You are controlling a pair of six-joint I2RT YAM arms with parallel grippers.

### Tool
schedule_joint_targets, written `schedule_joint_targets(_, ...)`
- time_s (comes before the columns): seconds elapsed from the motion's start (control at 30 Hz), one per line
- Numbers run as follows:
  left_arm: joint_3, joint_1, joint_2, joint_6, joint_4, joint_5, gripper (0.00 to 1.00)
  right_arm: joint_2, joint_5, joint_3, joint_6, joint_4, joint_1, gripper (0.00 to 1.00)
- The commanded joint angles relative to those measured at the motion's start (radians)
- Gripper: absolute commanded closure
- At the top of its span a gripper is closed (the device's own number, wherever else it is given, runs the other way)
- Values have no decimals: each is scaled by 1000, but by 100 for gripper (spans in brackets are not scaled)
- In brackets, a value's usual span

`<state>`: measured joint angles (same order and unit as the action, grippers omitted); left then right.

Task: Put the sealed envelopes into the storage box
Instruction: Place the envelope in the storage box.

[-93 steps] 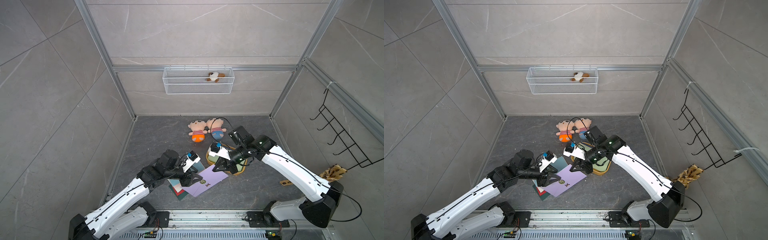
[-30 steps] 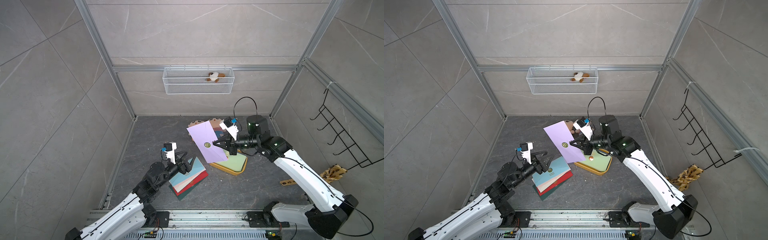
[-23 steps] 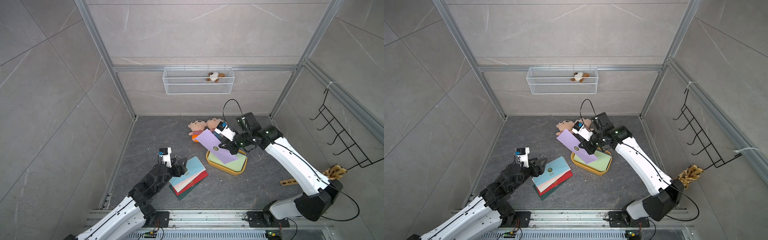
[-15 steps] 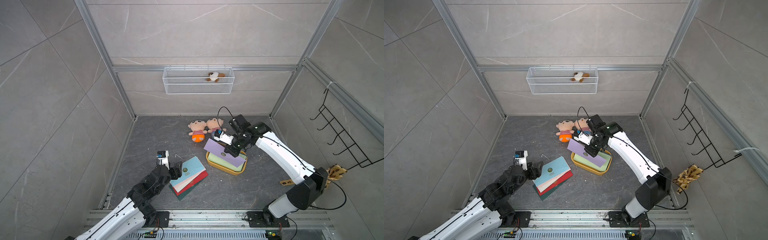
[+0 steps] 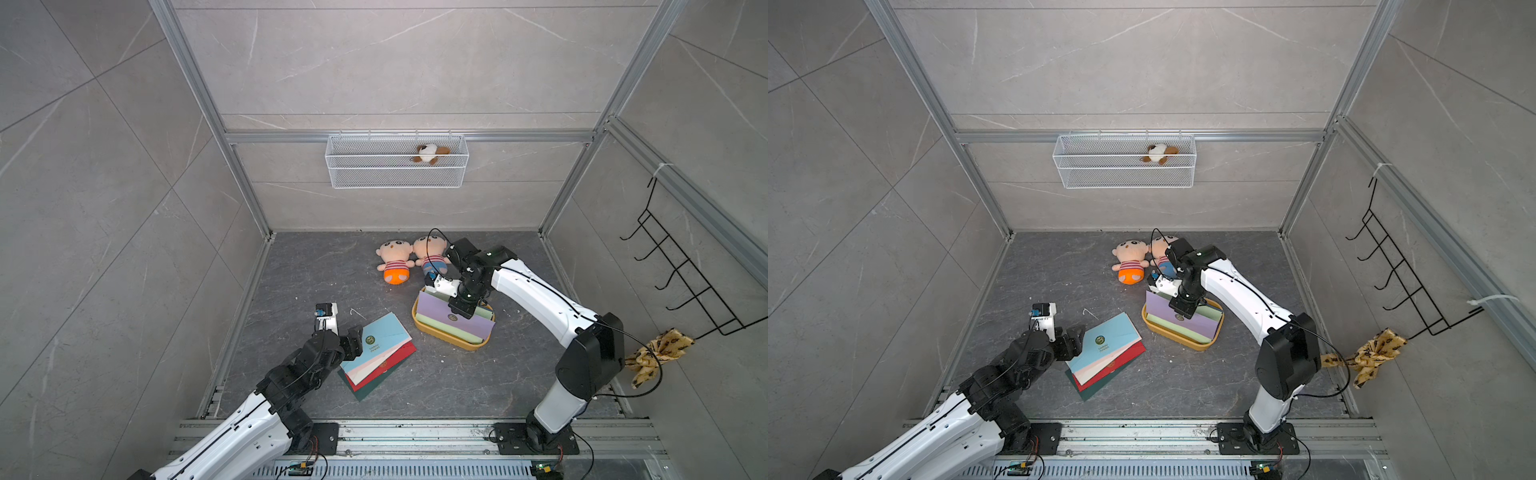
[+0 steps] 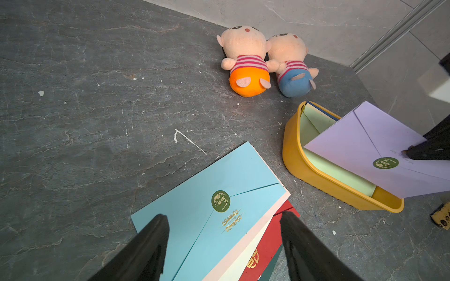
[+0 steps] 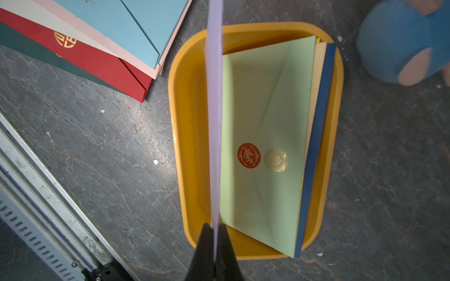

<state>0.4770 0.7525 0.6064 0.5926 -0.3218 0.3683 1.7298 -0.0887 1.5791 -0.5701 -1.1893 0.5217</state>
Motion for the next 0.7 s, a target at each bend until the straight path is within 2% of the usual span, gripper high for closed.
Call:
schedule_joint_targets(0.0,35,-1,-13,-17,0,27,23,19,12,0,-13,15,-14,100)
schedule_joint_targets(0.47,35,-1,0,-14,1,26,23,131,-44,26,-1,41,-23,98)
schedule_joint_targets(0.67,32,-1,3,-14,5,27,23,117,-30,20,21,59,-23,68)
